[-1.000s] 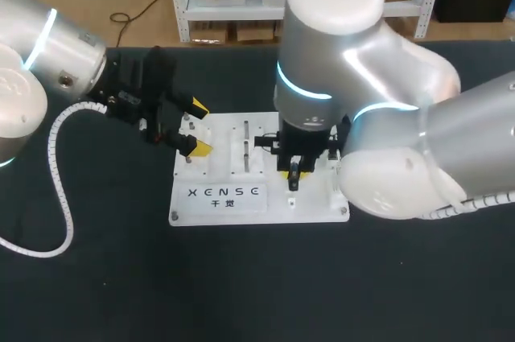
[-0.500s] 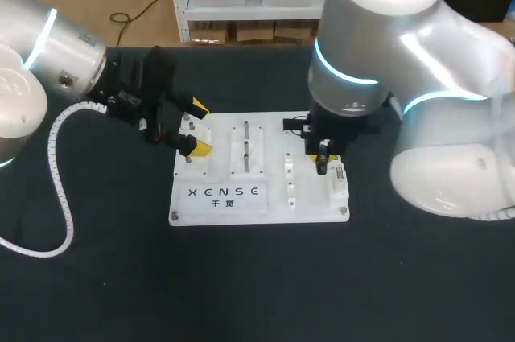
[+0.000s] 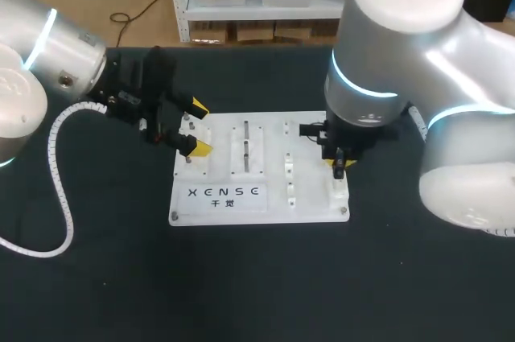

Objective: Insert the USB connector, Ethernet cable, and multi-pin plug into their matching sockets one by one.

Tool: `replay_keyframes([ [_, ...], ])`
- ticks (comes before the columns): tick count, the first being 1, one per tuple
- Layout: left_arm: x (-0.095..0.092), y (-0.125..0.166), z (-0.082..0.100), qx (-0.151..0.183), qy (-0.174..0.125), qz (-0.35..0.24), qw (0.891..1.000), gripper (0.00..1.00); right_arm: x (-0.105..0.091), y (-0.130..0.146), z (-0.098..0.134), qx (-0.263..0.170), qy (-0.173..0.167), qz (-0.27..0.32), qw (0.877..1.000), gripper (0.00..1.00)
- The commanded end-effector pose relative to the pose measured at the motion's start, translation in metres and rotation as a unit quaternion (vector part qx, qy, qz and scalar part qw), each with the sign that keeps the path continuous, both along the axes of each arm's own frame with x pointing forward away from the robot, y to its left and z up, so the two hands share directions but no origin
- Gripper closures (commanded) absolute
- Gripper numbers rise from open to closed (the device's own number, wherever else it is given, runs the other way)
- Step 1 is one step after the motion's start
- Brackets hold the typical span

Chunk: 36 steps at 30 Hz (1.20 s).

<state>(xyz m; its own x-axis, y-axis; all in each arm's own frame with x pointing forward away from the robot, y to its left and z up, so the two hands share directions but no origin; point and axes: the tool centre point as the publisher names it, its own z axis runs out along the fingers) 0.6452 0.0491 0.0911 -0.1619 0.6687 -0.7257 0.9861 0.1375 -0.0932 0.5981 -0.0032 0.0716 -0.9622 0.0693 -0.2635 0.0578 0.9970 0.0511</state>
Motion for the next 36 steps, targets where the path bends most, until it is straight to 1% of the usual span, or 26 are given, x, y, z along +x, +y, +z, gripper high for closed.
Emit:
replay_keyframes([
  [1,0.001,0.000,0.000,0.001,0.001,-0.001,1.000,0.00,-0.002,-0.003,-0.002,-0.001,-0.008,-0.002,1.000,1.00],
  [18,0.001,0.000,0.000,0.001,0.001,-0.001,1.000,0.00,0.004,-0.003,-0.009,-0.007,-0.006,-0.003,1.000,1.00],
  [29,0.001,0.000,0.000,0.001,0.001,-0.001,1.000,0.00,0.004,-0.004,-0.012,-0.010,-0.005,-0.001,1.000,1.00],
  [36,0.001,0.000,0.000,0.001,0.001,-0.001,1.000,0.00,0.003,-0.005,-0.011,-0.016,-0.012,0.004,1.000,1.00],
])
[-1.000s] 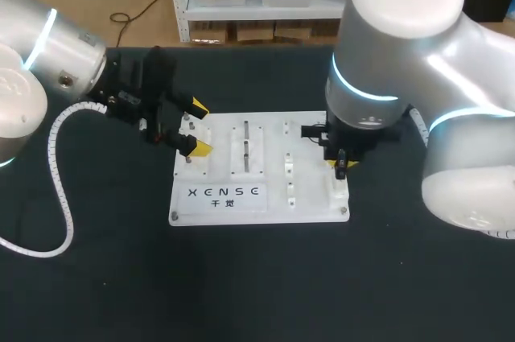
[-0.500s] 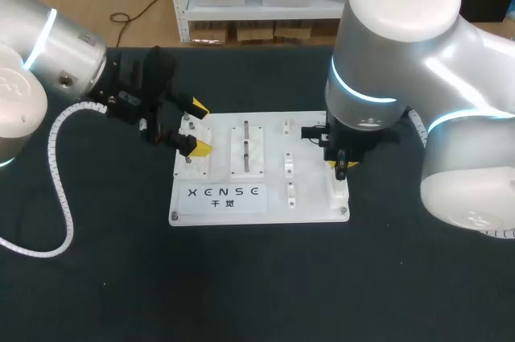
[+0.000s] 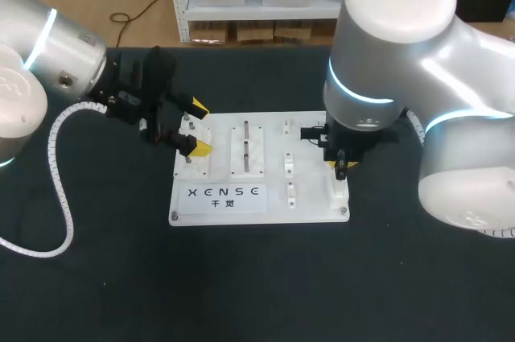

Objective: Insert the USB connector, Ethernet cable, and multi-pin plug into their matching sockets one by one.

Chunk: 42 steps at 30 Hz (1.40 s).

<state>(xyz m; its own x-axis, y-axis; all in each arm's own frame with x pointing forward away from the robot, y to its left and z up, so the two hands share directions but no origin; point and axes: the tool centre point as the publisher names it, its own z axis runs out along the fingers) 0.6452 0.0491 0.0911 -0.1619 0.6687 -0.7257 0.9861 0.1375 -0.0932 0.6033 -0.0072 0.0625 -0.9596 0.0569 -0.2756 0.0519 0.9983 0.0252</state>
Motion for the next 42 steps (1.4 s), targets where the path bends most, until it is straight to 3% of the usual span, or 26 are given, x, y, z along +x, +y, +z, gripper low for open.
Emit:
replay_keyframes([
  [1,0.001,0.000,0.000,0.001,0.001,-0.001,1.000,0.00,-0.003,0.000,-0.002,-0.004,-0.008,0.002,1.000,1.00],
  [25,0.001,0.000,0.000,0.001,0.001,-0.001,1.000,0.00,-0.005,-0.004,-0.006,-0.007,-0.005,0.009,1.000,1.00],
  [42,0.001,0.000,0.000,0.001,0.001,-0.001,1.000,0.00,-0.005,-0.002,-0.051,-0.012,0.035,-0.004,0.999,1.00],
])
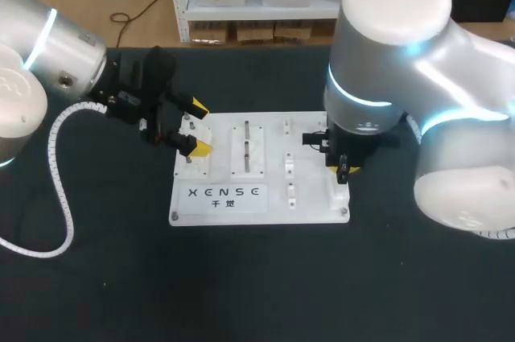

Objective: Insert the USB connector, Ethernet cable, and multi-pin plug into their matching sockets one by one.

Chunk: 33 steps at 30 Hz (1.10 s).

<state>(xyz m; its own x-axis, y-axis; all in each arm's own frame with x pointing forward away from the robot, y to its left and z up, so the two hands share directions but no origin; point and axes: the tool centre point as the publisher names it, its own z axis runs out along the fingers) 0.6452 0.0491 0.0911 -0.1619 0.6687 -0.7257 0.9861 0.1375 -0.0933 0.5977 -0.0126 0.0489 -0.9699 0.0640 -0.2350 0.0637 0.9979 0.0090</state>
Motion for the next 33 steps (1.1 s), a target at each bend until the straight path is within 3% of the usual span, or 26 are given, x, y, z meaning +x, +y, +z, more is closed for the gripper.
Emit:
replay_keyframes([
  [1,0.001,0.000,0.000,0.001,0.001,-0.001,1.000,0.00,0.000,0.004,-0.040,-0.006,0.016,0.004,1.000,1.00],
  [5,0.001,0.000,0.000,0.001,0.001,-0.001,1.000,0.00,-0.001,0.006,-0.043,-0.004,0.022,0.009,1.000,1.00],
  [10,0.001,0.000,0.000,0.001,0.001,-0.001,1.000,0.00,-0.001,0.006,-0.025,0.007,0.001,0.009,1.000,1.00],
  [12,0.001,0.000,0.000,0.001,0.001,-0.001,1.000,0.00,0.000,0.005,-0.011,0.008,-0.016,0.007,1.000,0.59],
  [13,0.001,0.000,0.000,0.001,0.001,-0.001,1.000,0.00,0.001,0.005,-0.005,0.014,-0.024,0.005,1.000,0.00],
  [23,0.001,0.000,0.000,0.001,0.001,-0.001,1.000,0.00,0.011,0.005,0.055,0.024,-0.090,-0.026,0.995,0.00],
  [25,0.001,0.000,0.000,0.001,0.001,-0.001,1.000,0.00,0.010,0.012,0.059,-0.020,-0.086,-0.023,0.996,0.00],
  [33,0.001,0.000,0.000,0.001,0.001,-0.001,1.000,0.00,0.010,0.012,0.059,-0.020,-0.086,-0.023,0.996,0.00],
])
